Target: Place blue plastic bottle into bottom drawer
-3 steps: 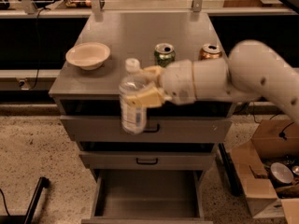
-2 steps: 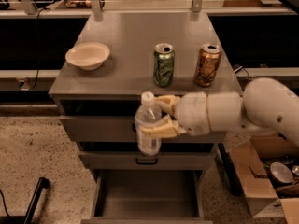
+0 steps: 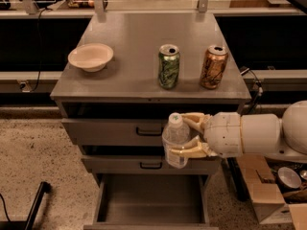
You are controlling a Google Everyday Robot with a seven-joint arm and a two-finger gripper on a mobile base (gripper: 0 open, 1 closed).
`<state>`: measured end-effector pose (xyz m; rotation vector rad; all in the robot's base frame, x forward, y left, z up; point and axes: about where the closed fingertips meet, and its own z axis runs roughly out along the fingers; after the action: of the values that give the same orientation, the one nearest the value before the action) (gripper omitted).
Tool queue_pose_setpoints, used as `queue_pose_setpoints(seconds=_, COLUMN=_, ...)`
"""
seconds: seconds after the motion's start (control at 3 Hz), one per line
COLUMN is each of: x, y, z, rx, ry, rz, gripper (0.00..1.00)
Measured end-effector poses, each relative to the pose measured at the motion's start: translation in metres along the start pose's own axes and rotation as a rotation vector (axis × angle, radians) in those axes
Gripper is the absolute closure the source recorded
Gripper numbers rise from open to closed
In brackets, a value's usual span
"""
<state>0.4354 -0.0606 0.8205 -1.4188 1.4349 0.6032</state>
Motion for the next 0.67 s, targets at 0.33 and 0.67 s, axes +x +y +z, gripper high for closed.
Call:
queue_pose_setpoints(seconds=0.33, x=0.045, y=0.026, z=0.001, rx=-0.029, ry=-0.042, rz=0.021, gripper=1.0)
queue_pose_setpoints(seconds=0.67, x=0.13, y=0.088, z=0.012, rx=-0.08, ry=-0.13, rz=0.115, gripper=1.0)
